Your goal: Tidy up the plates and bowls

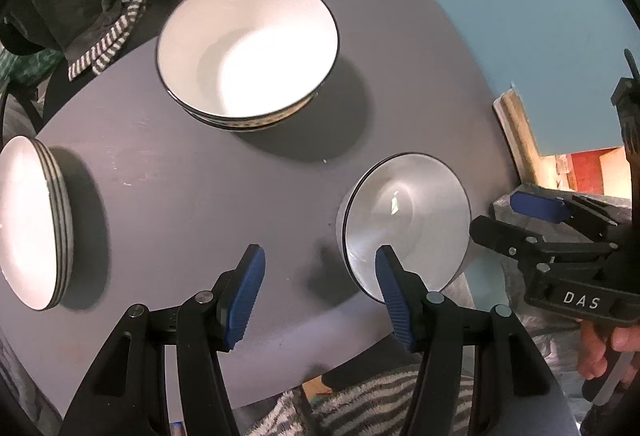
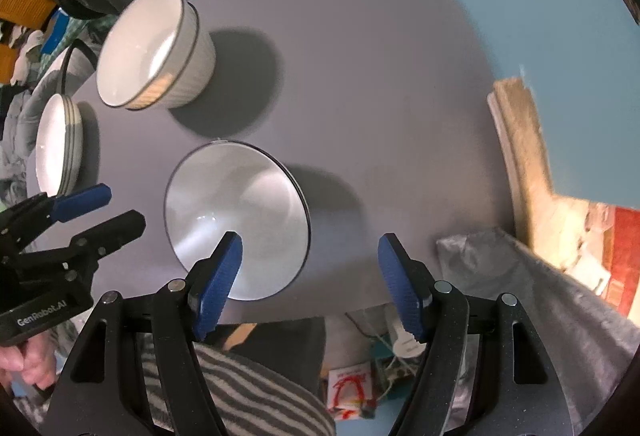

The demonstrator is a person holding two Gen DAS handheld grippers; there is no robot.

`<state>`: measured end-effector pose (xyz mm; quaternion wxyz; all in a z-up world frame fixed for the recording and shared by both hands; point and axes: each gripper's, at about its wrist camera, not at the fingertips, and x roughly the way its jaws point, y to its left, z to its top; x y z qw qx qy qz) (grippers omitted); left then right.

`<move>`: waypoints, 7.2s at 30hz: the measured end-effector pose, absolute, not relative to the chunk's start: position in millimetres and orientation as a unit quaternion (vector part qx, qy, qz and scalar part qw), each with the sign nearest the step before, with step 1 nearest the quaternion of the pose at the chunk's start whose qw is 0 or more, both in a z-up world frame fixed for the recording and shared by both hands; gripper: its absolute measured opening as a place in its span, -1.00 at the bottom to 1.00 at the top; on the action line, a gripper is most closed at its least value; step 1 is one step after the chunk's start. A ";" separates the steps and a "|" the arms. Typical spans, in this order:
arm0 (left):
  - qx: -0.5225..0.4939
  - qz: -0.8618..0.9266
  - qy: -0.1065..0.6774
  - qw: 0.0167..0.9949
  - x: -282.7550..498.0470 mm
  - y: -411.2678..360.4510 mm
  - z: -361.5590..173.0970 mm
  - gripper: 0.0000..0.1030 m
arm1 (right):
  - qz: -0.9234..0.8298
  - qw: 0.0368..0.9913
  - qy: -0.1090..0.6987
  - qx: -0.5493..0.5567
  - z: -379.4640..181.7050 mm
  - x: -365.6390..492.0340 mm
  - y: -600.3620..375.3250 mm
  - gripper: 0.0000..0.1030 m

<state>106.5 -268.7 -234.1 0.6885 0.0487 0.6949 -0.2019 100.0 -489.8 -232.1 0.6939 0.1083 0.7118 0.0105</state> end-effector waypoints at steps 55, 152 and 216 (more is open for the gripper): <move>0.075 -0.211 0.723 0.653 103.3 -297.4 -294.3 -0.87 | 0.032 0.668 0.733 0.123 -280.1 101.7 -480.4 -0.85; 0.053 -0.093 0.687 0.719 231.2 -227.1 -220.1 -0.73 | 0.123 0.668 0.734 0.005 -214.4 278.6 -406.6 -0.43; -0.205 -0.079 0.738 0.638 237.3 -190.6 -284.8 -0.25 | 0.216 0.608 0.753 0.128 -281.9 290.6 -431.7 -0.30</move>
